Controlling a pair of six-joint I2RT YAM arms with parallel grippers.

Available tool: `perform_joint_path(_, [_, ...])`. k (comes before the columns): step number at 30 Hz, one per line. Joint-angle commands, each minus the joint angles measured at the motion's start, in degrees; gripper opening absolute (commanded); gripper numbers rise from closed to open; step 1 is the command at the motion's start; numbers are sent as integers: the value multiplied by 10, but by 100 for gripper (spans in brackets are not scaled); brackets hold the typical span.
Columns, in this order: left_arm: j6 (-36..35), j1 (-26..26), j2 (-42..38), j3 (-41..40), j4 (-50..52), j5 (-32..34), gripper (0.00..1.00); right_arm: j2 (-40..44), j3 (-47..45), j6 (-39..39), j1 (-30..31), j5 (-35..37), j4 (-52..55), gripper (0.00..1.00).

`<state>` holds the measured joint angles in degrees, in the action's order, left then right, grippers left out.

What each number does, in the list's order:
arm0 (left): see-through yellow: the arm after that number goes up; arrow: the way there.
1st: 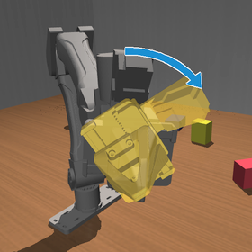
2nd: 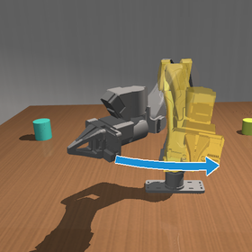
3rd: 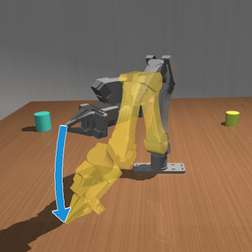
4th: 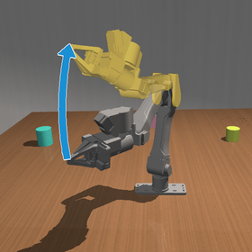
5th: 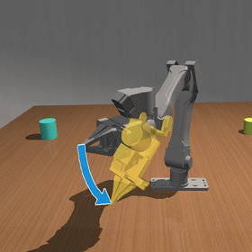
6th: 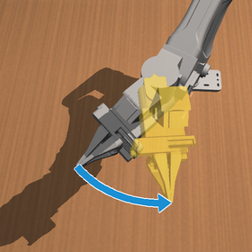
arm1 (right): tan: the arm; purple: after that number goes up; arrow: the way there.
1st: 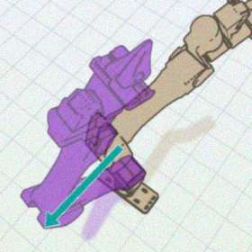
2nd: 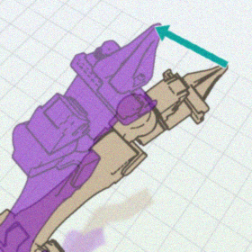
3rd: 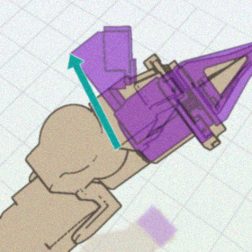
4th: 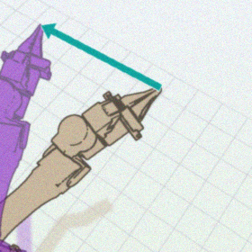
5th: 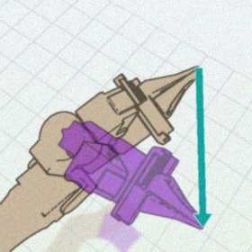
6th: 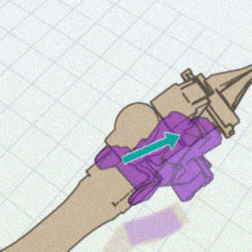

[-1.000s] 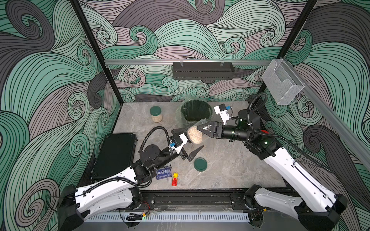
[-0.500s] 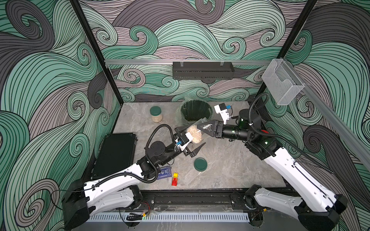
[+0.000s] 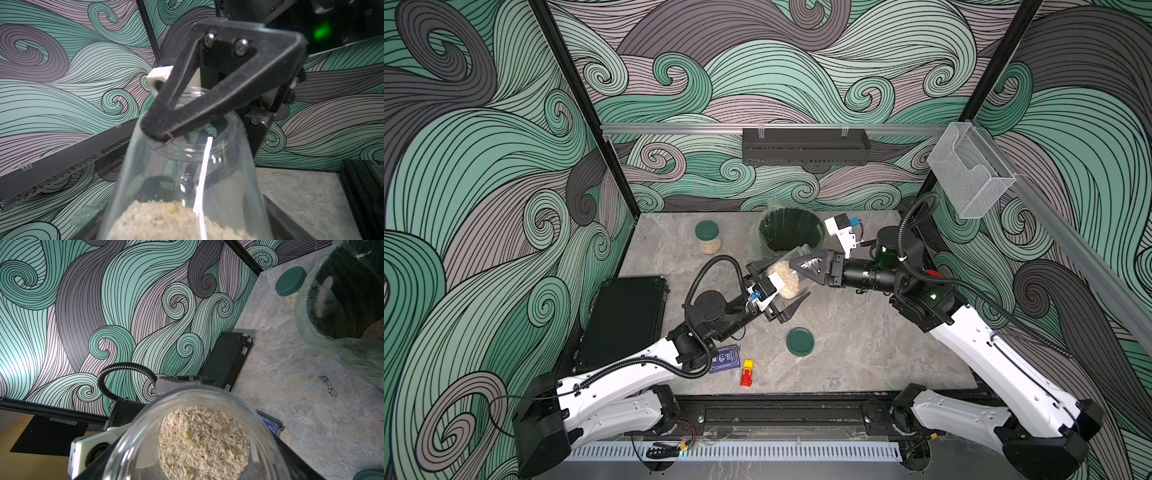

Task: Empty expired oatmeal from jars
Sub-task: Pour the expired oatmeal into the trash bin.

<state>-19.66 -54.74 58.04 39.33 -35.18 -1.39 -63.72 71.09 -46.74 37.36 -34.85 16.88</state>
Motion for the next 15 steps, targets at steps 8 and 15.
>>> perform_joint_path(8, [-10,2,-13,28,2,-36,81,-4,31,5,13,-6,-63,0])
perform_joint_path(15, [-11,2,-25,32,19,-50,64,-9,29,5,15,-7,-66,0])
